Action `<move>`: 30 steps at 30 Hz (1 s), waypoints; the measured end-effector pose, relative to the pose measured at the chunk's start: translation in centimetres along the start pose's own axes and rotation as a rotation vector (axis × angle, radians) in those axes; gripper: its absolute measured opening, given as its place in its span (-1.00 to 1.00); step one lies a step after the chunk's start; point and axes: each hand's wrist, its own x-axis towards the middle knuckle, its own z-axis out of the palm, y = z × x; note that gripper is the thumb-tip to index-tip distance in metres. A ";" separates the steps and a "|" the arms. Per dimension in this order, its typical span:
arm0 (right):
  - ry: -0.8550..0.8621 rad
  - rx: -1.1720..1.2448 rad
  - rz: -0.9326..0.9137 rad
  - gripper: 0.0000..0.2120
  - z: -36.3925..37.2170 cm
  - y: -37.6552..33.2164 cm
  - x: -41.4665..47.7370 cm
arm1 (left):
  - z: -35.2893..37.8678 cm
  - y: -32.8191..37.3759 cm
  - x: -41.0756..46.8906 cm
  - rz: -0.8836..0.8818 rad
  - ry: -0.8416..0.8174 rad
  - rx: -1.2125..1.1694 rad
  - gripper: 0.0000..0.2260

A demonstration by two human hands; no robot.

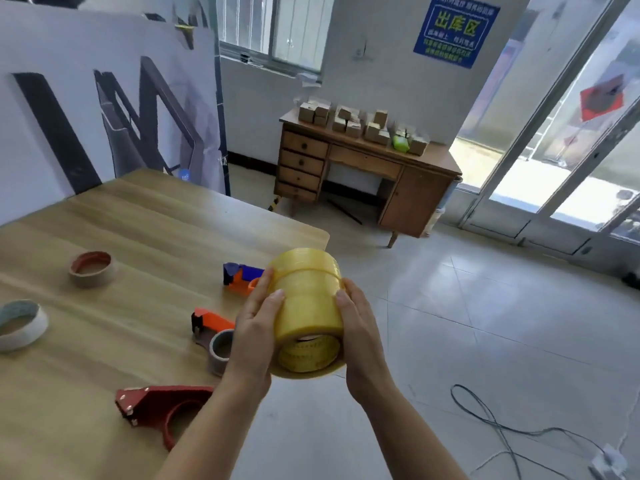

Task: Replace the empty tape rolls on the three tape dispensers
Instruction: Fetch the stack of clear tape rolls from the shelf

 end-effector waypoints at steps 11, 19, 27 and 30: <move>-0.147 0.034 0.168 -0.56 -0.3 1.3 16.7 | 4.6 -2.2 14.3 -0.063 0.230 0.012 -0.65; -0.386 -0.071 0.248 -0.70 -0.3 2.6 31.7 | 8.0 -4.4 26.1 -0.179 0.395 -0.006 -0.59; -0.530 -0.163 0.415 -0.34 2.7 4.2 41.5 | 8.2 -4.7 33.7 -0.360 0.568 -0.067 -0.59; -0.600 -0.223 0.389 -0.36 4.5 4.6 44.7 | 7.6 -4.2 36.7 -0.438 0.602 -0.092 -0.64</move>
